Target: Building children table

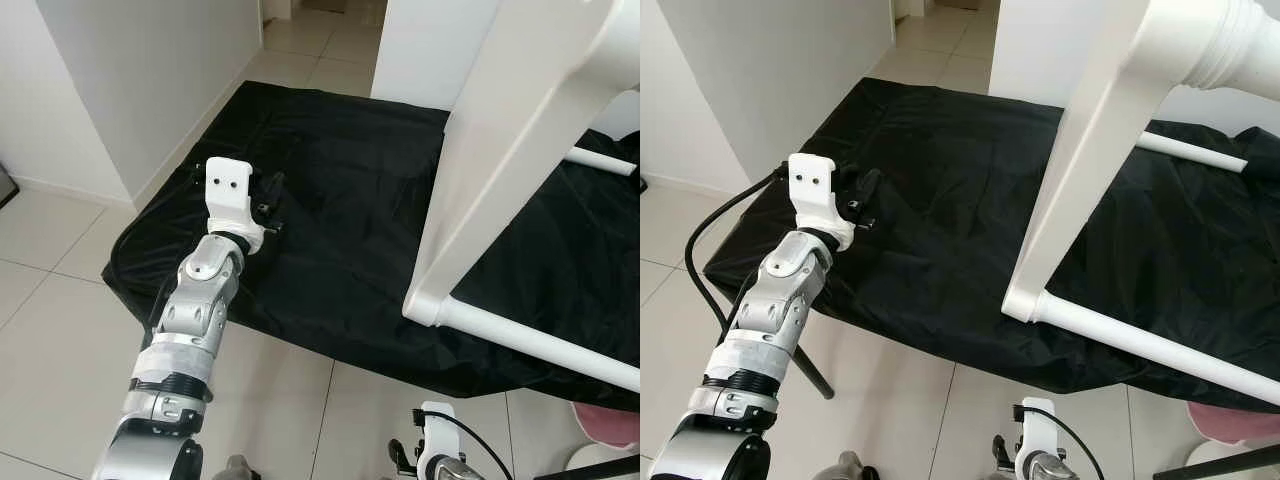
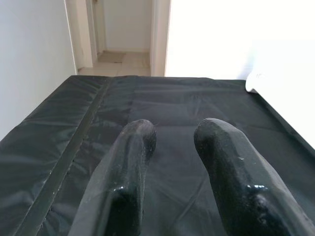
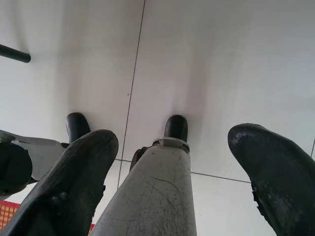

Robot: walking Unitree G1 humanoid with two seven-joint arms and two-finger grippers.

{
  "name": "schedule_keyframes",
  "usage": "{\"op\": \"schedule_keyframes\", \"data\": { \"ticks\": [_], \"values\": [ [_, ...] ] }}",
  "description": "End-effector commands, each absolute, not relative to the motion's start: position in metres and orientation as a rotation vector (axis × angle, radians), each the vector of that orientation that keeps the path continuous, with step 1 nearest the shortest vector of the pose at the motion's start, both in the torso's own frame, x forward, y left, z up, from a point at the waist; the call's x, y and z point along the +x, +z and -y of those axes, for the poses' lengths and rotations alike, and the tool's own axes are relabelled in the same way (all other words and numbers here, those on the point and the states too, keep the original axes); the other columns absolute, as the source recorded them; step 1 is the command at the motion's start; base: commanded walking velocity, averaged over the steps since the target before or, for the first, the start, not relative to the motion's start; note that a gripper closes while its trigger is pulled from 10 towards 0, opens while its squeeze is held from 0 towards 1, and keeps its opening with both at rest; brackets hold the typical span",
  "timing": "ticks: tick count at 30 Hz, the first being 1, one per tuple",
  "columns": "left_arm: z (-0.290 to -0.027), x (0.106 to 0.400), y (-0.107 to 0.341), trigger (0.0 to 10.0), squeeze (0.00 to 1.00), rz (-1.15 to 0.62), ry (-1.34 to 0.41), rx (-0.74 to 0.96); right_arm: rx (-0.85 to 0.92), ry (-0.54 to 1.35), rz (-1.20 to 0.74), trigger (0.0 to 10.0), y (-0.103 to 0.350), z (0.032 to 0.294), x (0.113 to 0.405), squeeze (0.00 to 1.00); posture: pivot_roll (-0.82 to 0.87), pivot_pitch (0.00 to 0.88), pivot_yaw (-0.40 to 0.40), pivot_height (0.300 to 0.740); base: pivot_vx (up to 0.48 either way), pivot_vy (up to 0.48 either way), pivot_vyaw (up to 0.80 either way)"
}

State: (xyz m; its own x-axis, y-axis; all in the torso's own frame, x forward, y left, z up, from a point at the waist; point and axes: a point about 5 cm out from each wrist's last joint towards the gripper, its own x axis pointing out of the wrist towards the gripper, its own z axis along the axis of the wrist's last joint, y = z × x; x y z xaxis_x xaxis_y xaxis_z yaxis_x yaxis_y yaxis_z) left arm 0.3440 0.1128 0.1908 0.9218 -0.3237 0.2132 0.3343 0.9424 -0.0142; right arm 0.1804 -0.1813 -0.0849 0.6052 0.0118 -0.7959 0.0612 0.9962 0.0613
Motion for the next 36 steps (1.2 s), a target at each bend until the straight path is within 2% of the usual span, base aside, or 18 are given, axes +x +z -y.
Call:
{"op": "schedule_keyframes", "data": {
  "ticks": [1,36],
  "values": [
    [-0.1144,0.3420,0.1890,10.0,0.00,0.196,-0.333,-0.041,0.082,-0.030,-0.931,10.0,-0.0863,0.1815,0.1775,0.00,0.01,0.000,-0.023,0.740,0.000,0.000,0.00],
    [-0.1151,0.3396,0.1885,10.0,0.00,0.171,-0.333,-0.037,0.084,-0.021,-0.930,10.0,-0.0871,0.1782,0.1763,0.00,0.01,0.000,-0.016,0.740,0.000,0.000,0.00]
  ]
}}
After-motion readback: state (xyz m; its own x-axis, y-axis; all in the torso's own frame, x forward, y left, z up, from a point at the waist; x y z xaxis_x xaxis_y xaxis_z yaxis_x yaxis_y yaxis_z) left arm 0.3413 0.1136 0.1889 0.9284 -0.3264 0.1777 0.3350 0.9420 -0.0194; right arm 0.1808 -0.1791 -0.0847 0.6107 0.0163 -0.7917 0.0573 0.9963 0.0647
